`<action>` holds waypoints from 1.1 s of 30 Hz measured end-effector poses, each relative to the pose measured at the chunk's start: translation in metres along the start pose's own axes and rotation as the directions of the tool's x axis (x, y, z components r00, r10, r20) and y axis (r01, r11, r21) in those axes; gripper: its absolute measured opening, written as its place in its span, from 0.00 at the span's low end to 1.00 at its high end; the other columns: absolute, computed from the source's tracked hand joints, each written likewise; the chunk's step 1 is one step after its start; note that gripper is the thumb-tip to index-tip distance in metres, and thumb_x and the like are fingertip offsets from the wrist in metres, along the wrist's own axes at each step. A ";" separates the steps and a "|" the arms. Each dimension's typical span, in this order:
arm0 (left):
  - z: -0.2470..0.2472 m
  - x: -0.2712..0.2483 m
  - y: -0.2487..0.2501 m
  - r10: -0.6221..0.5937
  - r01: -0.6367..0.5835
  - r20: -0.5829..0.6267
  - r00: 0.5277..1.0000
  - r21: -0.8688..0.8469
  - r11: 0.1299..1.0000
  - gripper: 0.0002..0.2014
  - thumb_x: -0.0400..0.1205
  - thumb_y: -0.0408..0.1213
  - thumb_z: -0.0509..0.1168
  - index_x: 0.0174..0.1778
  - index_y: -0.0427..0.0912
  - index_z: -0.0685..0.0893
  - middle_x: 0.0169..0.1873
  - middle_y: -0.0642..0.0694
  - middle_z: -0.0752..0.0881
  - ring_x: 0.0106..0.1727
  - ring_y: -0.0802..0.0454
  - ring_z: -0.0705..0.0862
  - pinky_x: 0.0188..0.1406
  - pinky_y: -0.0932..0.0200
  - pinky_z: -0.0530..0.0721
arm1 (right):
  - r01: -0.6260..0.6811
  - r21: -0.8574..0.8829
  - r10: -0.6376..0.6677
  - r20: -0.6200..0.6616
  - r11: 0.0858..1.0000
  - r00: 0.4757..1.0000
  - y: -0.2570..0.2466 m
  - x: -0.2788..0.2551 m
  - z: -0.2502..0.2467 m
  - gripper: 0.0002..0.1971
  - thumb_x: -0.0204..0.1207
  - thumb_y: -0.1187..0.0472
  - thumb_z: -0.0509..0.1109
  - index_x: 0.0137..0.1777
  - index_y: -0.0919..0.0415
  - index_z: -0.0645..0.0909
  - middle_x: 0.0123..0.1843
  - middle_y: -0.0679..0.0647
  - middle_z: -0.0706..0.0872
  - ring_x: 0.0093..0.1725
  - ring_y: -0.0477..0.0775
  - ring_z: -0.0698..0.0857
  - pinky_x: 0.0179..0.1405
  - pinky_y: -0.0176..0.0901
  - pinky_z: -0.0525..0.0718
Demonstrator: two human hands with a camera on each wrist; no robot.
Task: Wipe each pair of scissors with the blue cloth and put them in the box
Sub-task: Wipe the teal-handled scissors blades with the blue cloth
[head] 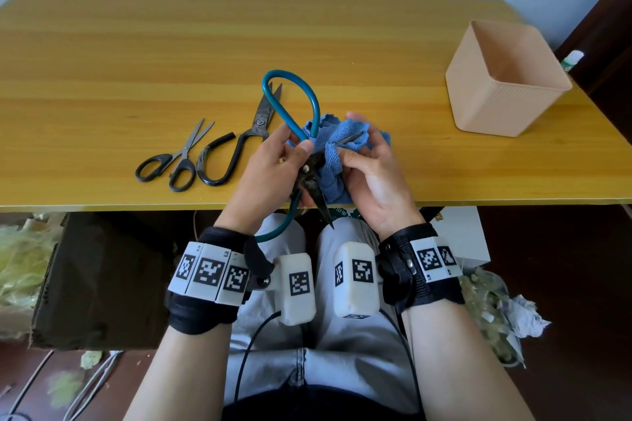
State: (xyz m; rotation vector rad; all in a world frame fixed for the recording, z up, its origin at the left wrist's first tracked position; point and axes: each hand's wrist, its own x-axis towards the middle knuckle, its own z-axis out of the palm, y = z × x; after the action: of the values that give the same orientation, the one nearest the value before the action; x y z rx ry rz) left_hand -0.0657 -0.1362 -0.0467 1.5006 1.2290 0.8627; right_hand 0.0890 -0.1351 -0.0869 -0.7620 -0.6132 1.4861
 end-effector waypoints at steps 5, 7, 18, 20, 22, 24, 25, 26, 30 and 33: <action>0.000 -0.001 0.000 -0.018 0.018 0.008 1.000 -0.026 0.999 0.12 0.91 0.41 0.58 0.61 0.34 0.75 0.36 0.32 0.79 0.22 0.37 0.85 0.31 0.28 0.82 | 0.005 0.010 -0.005 -0.020 1.000 1.000 0.002 0.001 0.000 0.24 0.78 0.81 0.64 0.68 0.57 0.77 0.58 0.63 0.87 0.59 0.63 0.84 0.66 0.59 0.82; -0.002 0.000 -0.001 -0.019 0.020 0.013 1.000 -0.034 0.999 0.10 0.91 0.40 0.58 0.58 0.35 0.76 0.30 0.43 0.79 0.21 0.38 0.85 0.28 0.35 0.82 | 0.006 0.010 -0.005 -0.028 1.000 1.000 0.001 0.001 0.000 0.23 0.78 0.80 0.64 0.66 0.57 0.78 0.56 0.62 0.88 0.57 0.62 0.85 0.61 0.55 0.84; -0.008 0.000 -0.002 -0.043 0.045 0.019 0.999 -0.068 0.997 0.11 0.91 0.38 0.58 0.41 0.45 0.73 0.24 0.51 0.78 0.19 0.40 0.82 0.22 0.54 0.79 | -0.007 0.001 0.007 -0.070 1.000 0.998 0.003 0.004 -0.001 0.19 0.77 0.76 0.69 0.66 0.63 0.76 0.56 0.65 0.86 0.53 0.61 0.87 0.67 0.60 0.81; -0.008 0.000 -0.003 -0.054 0.055 0.021 0.998 -0.065 0.996 0.11 0.91 0.38 0.58 0.42 0.42 0.72 0.25 0.49 0.78 0.19 0.41 0.82 0.22 0.54 0.80 | -0.006 0.015 0.007 -0.073 1.000 0.997 0.004 0.005 -0.001 0.20 0.77 0.77 0.68 0.67 0.63 0.75 0.59 0.66 0.85 0.55 0.61 0.86 0.68 0.60 0.81; -0.008 0.000 -0.003 -0.057 0.059 0.024 0.998 -0.062 0.996 0.11 0.91 0.38 0.58 0.43 0.41 0.72 0.25 0.48 0.76 0.18 0.42 0.82 0.21 0.55 0.79 | 0.000 0.021 0.002 -0.082 1.000 0.997 0.004 0.006 -0.002 0.20 0.77 0.78 0.67 0.66 0.62 0.76 0.60 0.67 0.84 0.57 0.62 0.85 0.70 0.62 0.79; -0.009 0.001 -0.004 -0.059 0.060 0.025 0.998 -0.058 0.996 0.10 0.91 0.38 0.58 0.45 0.39 0.72 0.28 0.44 0.76 0.18 0.42 0.82 0.20 0.55 0.79 | 0.004 0.021 -0.002 -0.090 1.000 0.996 0.006 0.007 -0.002 0.20 0.77 0.78 0.67 0.66 0.62 0.76 0.62 0.68 0.83 0.59 0.63 0.84 0.72 0.63 0.78; -0.010 0.001 -0.004 -0.062 0.063 0.025 0.998 -0.058 0.996 0.10 0.91 0.38 0.58 0.46 0.37 0.73 0.29 0.42 0.76 0.18 0.42 0.82 0.21 0.54 0.80 | 0.004 0.022 -0.001 -0.092 1.000 0.996 0.006 0.008 -0.003 0.21 0.77 0.78 0.68 0.67 0.62 0.76 0.63 0.68 0.83 0.60 0.63 0.84 0.72 0.63 0.78; -0.011 0.002 -0.004 -0.064 0.065 0.024 0.998 -0.061 0.996 0.11 0.91 0.39 0.58 0.48 0.34 0.73 0.31 0.40 0.75 0.18 0.41 0.82 0.24 0.51 0.81 | 0.003 0.025 -0.001 -0.091 1.000 0.996 0.006 0.008 -0.003 0.22 0.77 0.78 0.68 0.68 0.62 0.75 0.63 0.68 0.83 0.60 0.63 0.84 0.72 0.63 0.78; -0.014 0.001 -0.004 -0.059 0.061 0.036 0.998 -0.044 0.997 0.11 0.91 0.41 0.59 0.48 0.35 0.73 0.34 0.39 0.74 0.21 0.38 0.83 0.33 0.30 0.83 | -0.006 0.035 0.009 -0.091 0.999 0.996 0.006 0.009 -0.004 0.22 0.77 0.76 0.69 0.69 0.63 0.74 0.61 0.67 0.84 0.58 0.62 0.85 0.68 0.60 0.81; -0.013 0.000 -0.003 -0.051 0.051 0.039 0.998 -0.021 0.998 0.11 0.91 0.42 0.59 0.49 0.36 0.73 0.35 0.38 0.75 0.23 0.35 0.83 0.32 0.25 0.82 | -0.013 0.024 0.015 -0.081 1.000 0.997 0.005 0.008 -0.003 0.18 0.79 0.74 0.68 0.67 0.64 0.74 0.56 0.65 0.85 0.54 0.61 0.86 0.63 0.56 0.84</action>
State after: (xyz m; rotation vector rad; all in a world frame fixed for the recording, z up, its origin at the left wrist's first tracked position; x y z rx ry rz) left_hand -0.0786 -0.1327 -0.0457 1.4556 1.2203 0.8076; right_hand 0.0881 -0.1274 -0.0933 -0.8063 -0.5289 1.4656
